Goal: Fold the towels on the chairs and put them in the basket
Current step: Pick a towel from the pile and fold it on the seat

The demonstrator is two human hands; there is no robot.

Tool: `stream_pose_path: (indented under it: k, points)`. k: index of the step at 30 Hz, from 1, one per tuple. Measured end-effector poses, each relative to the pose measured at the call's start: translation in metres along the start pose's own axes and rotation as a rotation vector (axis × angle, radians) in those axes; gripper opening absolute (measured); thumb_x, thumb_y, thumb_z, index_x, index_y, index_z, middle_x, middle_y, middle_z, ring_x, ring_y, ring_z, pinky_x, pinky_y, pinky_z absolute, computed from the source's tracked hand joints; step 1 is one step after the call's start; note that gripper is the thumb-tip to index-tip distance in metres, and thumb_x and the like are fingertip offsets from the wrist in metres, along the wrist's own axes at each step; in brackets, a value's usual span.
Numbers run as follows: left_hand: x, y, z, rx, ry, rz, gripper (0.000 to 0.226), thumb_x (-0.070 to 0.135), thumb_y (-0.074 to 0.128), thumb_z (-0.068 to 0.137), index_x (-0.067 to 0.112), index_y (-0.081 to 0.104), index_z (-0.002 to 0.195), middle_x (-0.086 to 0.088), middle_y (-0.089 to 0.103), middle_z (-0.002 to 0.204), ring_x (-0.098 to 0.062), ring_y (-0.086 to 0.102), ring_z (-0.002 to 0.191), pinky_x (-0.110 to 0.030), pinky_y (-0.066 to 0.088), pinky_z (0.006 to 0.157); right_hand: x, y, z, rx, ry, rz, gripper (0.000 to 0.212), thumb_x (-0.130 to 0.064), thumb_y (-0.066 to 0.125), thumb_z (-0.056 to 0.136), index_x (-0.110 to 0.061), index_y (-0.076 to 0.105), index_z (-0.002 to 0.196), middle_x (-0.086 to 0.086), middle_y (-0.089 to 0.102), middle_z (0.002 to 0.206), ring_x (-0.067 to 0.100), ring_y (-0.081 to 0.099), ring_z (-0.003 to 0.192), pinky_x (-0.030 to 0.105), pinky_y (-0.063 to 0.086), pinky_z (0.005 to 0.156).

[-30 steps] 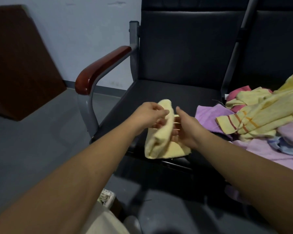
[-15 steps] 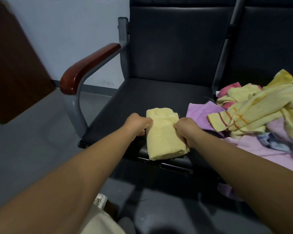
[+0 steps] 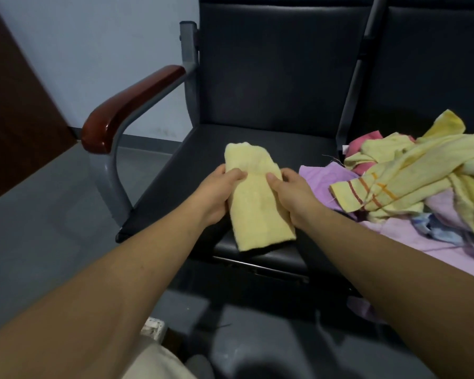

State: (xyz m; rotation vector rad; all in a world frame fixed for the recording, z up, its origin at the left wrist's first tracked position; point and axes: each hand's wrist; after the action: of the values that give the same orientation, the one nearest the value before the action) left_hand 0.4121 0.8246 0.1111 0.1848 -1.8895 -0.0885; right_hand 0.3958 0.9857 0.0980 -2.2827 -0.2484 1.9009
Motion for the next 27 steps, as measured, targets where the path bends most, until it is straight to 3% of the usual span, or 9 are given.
stream_pose_path:
  k: [3, 7, 12, 14, 16, 18, 20, 23, 27]
  points:
    - [0.016, -0.018, -0.008, 0.027, 0.122, -0.130, 0.035, 0.017, 0.059, 0.096, 0.018, 0.055, 0.131, -0.011, 0.070, 0.120, -0.028, 0.069, 0.108, -0.049, 0.056, 0.094, -0.028, 0.014, 0.000, -0.056, -0.107, 0.064, 0.017, -0.037, 0.061, 0.097, -0.021, 0.062, 0.097, 0.003, 0.070, 0.100, 0.020, 0.065, 0.092, 0.040, 0.052, 0.082]
    - [0.044, -0.054, -0.032, 0.110, 0.223, -0.214, 0.031, 0.015, 0.057, 0.096, 0.018, 0.056, 0.128, -0.013, 0.070, 0.119, -0.030, 0.069, 0.108, -0.048, 0.057, 0.090, -0.068, 0.044, -0.011, -0.259, -0.124, 0.206, 0.020, -0.035, 0.064, 0.096, -0.017, 0.064, 0.106, 0.002, 0.073, 0.104, 0.022, 0.071, 0.096, 0.042, 0.059, 0.081]
    - [0.063, -0.131, -0.073, 0.264, 0.284, -0.283, 0.057, 0.022, 0.066, 0.085, 0.017, 0.049, 0.139, -0.014, 0.069, 0.124, -0.032, 0.069, 0.110, -0.051, 0.058, 0.087, -0.114, 0.114, -0.032, -0.362, -0.287, 0.071, 0.023, -0.040, 0.065, 0.094, -0.019, 0.064, 0.103, 0.000, 0.071, 0.104, 0.021, 0.069, 0.095, 0.040, 0.057, 0.078]
    - [0.061, -0.166, -0.098, 0.307, 0.292, -0.309, 0.046, 0.018, 0.060, 0.091, 0.016, 0.050, 0.137, -0.014, 0.070, 0.122, -0.030, 0.071, 0.106, -0.045, 0.061, 0.077, -0.122, 0.154, -0.045, -0.417, -0.345, -0.010, 0.024, -0.039, 0.064, 0.095, -0.017, 0.063, 0.101, -0.001, 0.069, 0.100, 0.018, 0.066, 0.090, 0.035, 0.053, 0.072]
    - [0.050, -0.201, -0.121, 0.359, 0.307, -0.333, 0.040, 0.014, 0.054, 0.096, 0.016, 0.050, 0.136, -0.014, 0.070, 0.122, -0.029, 0.071, 0.105, -0.043, 0.061, 0.077, -0.121, 0.194, -0.059, -0.491, -0.383, -0.074, 0.023, -0.038, 0.063, 0.095, -0.016, 0.063, 0.102, 0.001, 0.069, 0.101, 0.018, 0.066, 0.090, 0.034, 0.052, 0.072]
    - [0.028, -0.239, -0.143, 0.419, 0.330, -0.349, 0.043, 0.017, 0.056, 0.097, 0.017, 0.048, 0.139, -0.015, 0.068, 0.126, -0.032, 0.069, 0.111, -0.049, 0.059, 0.086, -0.112, 0.237, -0.075, -0.581, -0.370, -0.124, 0.023, -0.038, 0.063, 0.095, -0.017, 0.064, 0.105, 0.001, 0.069, 0.102, 0.016, 0.065, 0.089, 0.032, 0.051, 0.071]
    - [-0.003, -0.273, -0.168, 0.505, 0.317, -0.367, 0.051, 0.027, 0.064, 0.095, 0.019, 0.046, 0.142, -0.016, 0.066, 0.130, -0.035, 0.066, 0.115, -0.056, 0.055, 0.093, -0.096, 0.278, -0.095, -0.668, -0.351, -0.187, 0.022, -0.038, 0.064, 0.095, -0.018, 0.064, 0.105, 0.000, 0.068, 0.102, 0.015, 0.063, 0.089, 0.031, 0.047, 0.069]
    - [-0.052, -0.307, -0.197, 0.670, 0.252, -0.428, 0.063, 0.031, 0.072, 0.088, 0.022, 0.043, 0.143, -0.016, 0.065, 0.132, -0.038, 0.066, 0.114, -0.064, 0.052, 0.093, -0.059, 0.327, -0.118, -0.803, -0.297, -0.292, 0.024, -0.037, 0.062, 0.096, -0.016, 0.065, 0.108, -0.001, 0.067, 0.103, 0.017, 0.063, 0.093, 0.036, 0.051, 0.079]
    - [-0.127, -0.326, -0.229, 0.783, 0.166, -0.529, 0.057, 0.025, 0.069, 0.092, 0.017, 0.043, 0.142, -0.019, 0.063, 0.132, -0.038, 0.066, 0.115, -0.059, 0.055, 0.092, 0.004, 0.368, -0.139, -0.989, -0.192, -0.408, 0.023, -0.032, 0.065, 0.096, -0.011, 0.067, 0.105, 0.006, 0.071, 0.102, 0.025, 0.067, 0.091, 0.040, 0.055, 0.079]
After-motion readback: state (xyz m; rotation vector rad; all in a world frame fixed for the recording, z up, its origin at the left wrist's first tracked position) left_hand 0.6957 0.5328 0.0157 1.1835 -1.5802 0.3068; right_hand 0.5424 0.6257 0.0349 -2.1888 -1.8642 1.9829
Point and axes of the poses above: each hand's wrist, its own z-axis towards the middle knuckle, its own y-axis out of the palm, x = y × z
